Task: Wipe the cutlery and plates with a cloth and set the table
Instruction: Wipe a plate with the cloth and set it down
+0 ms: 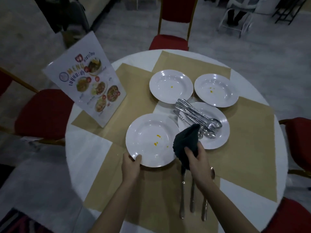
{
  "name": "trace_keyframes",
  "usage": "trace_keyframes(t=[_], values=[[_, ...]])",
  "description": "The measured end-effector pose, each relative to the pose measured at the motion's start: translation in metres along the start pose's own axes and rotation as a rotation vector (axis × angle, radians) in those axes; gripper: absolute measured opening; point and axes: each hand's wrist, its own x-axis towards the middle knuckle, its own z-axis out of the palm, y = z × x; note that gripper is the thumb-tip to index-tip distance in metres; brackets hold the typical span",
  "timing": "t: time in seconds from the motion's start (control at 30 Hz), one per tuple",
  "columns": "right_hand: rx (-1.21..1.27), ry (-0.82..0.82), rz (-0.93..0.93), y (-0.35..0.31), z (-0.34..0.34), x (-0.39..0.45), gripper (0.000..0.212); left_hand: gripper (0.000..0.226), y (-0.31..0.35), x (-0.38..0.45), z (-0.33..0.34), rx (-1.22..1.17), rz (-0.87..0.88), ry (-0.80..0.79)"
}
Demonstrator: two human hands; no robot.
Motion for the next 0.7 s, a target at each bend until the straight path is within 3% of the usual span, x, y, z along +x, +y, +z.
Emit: trace_keyframes(t=[0.13,0.27,0.4,0.5,0.63,0.7], values=[[-0.223,0.038,-0.170,-0.012,0.017,-0.002,0.039,0.029,0.016,-0.002,-0.008,-0.071,0.029,-0.075],[-0.548,-0.007,-0.283,-0.006,0.036,0.011,0.032,0.027,0.021,-0.004,-0.016,-0.116,0.045,-0.152],[-0.883,-0.121,-0.322,-0.002,0.052,0.013,0.050,0.027,0.017,-0.014,-0.026,-0.121,0.048,-0.198],[-0.962,-0.230,-0.378,-0.005,0.065,0.010,0.055,0.030,0.014,-0.024,-0.033,-0.134,0.049,-0.197],[-1.007,-0.483,-0.297,0.005,0.076,-0.002,0.057,0.032,0.018,-0.038,-0.039,-0.187,0.059,-0.233],[-1.023,-0.525,-0.297,0.015,0.074,-0.008,0.056,0.031,0.019,-0.043,-0.040,-0.196,0.057,-0.253]])
